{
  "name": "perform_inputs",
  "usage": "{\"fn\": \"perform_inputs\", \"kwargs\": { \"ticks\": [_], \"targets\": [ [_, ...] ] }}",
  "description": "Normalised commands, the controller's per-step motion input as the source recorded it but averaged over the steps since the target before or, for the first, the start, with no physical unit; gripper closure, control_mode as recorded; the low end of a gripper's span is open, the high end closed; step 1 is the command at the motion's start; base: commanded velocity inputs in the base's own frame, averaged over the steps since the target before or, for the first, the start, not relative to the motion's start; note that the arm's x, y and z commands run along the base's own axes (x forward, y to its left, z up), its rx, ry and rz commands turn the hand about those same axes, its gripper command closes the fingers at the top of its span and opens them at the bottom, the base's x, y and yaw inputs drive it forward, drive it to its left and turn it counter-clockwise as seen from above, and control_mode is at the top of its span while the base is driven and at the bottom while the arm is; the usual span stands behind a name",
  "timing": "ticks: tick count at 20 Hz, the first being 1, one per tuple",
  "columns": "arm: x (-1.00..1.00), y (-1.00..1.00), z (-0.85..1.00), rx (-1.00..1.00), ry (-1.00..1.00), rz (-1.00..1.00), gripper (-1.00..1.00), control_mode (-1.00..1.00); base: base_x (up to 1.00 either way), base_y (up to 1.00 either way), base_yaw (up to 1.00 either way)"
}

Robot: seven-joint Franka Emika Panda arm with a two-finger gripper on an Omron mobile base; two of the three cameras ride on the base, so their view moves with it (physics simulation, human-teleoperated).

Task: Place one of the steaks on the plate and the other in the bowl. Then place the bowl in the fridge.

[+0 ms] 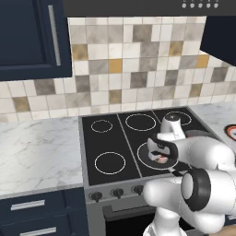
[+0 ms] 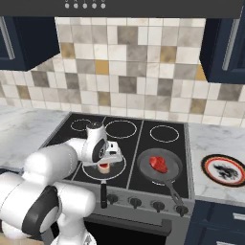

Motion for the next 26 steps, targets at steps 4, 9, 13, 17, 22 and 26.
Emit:
{"fn": "perform_inputs", "kwargs": {
  "ticks": [4,9,13,17,22,26],
  "targets": [
    [0.07,0.02,-0.23,0.03,0.01,0.04,-1.00,-1.00,0.00,0.00,0.00],
    [0.13,0.19,-0.25,0.01,0.00,0.02,-1.00,-1.00,0.00,0.00,0.00],
    [0.23,0.02,-0.05,0.00,0.01,0.01,-1.00,-1.00,0.00,0.00,0.00],
    [0.01,0.00,0.00,0.00,0.00,0.02,1.00,-1.00,0.00,0.00,0.00],
    [-0.14,-0.03,0.16,0.00,-0.01,-0.06,1.00,-1.00,0.00,0.00,0.00],
    [-0.91,-0.09,1.00,0.12,-0.08,-0.17,1.00,-1.00,0.00,0.00,0.00]
  ]
}}
